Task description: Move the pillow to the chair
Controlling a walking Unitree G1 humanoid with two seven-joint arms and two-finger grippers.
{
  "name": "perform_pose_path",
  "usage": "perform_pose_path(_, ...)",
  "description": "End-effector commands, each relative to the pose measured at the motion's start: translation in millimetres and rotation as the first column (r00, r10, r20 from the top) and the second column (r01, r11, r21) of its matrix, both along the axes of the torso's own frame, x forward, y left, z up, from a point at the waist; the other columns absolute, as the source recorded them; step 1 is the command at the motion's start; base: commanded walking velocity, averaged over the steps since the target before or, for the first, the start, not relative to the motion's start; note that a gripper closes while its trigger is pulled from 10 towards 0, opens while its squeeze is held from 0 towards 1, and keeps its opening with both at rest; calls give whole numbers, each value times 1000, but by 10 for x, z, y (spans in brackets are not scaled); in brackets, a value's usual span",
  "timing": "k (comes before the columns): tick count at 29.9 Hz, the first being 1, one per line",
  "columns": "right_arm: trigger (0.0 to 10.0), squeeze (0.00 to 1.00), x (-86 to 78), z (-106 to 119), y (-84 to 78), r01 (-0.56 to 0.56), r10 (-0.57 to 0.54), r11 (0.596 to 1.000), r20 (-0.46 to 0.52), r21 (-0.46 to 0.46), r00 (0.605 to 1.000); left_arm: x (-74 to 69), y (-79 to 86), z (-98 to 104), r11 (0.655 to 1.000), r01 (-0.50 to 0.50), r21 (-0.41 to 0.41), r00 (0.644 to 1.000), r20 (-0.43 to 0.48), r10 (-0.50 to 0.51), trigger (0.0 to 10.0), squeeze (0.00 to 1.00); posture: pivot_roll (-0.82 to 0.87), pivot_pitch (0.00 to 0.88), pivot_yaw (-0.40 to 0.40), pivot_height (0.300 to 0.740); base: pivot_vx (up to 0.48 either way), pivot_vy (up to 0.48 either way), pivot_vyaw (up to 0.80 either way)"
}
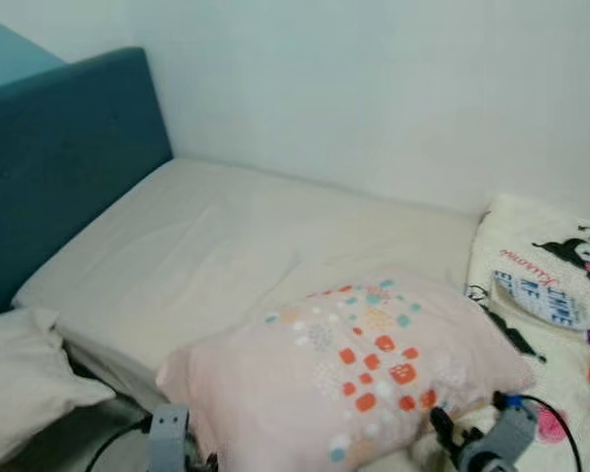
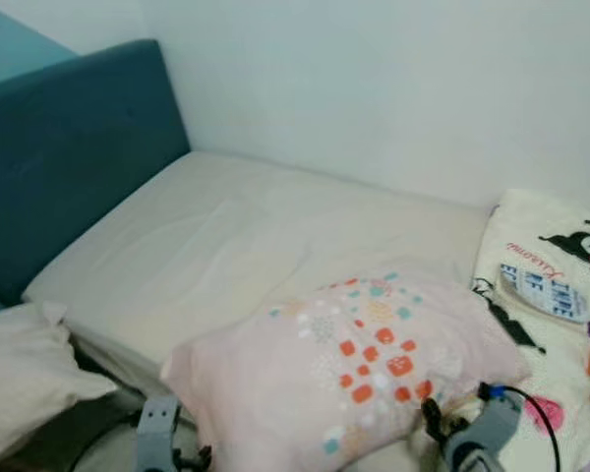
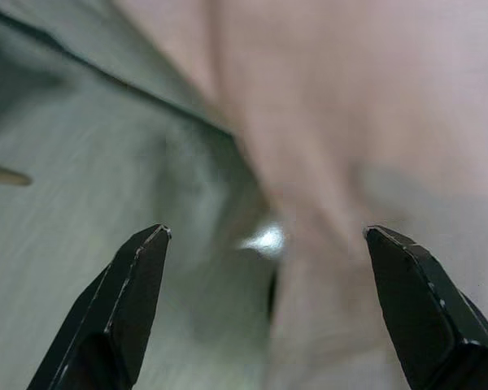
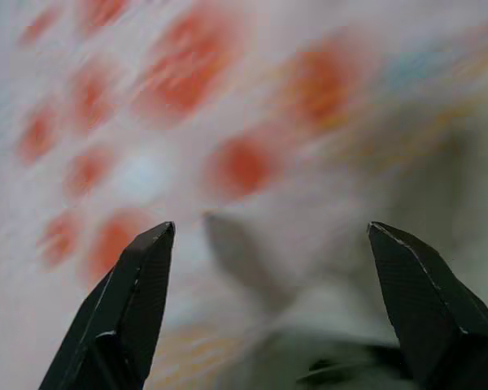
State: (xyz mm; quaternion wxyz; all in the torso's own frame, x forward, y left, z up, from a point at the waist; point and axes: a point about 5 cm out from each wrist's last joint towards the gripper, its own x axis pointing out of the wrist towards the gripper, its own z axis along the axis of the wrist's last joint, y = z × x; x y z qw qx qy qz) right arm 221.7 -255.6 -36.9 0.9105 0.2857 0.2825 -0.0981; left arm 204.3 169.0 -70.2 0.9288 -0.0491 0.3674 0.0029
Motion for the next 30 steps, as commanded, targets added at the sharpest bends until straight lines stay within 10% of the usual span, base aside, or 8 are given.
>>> perform_pose_path(1, 10000, 0, 42, 36, 39, -27, 27, 999, 35, 26, 999, -55, 30, -29, 1000, 10, 18, 1000, -19, -9, 10000, 0, -65, 36, 64, 736, 0, 0, 0)
perform_pose_path(30, 10000, 0, -16, 60, -121, 173, -188, 968, 74, 180, 979, 483, -175, 377, 992, 91, -88, 960, 272, -64, 10000, 0, -58, 47, 73, 661, 0, 0, 0)
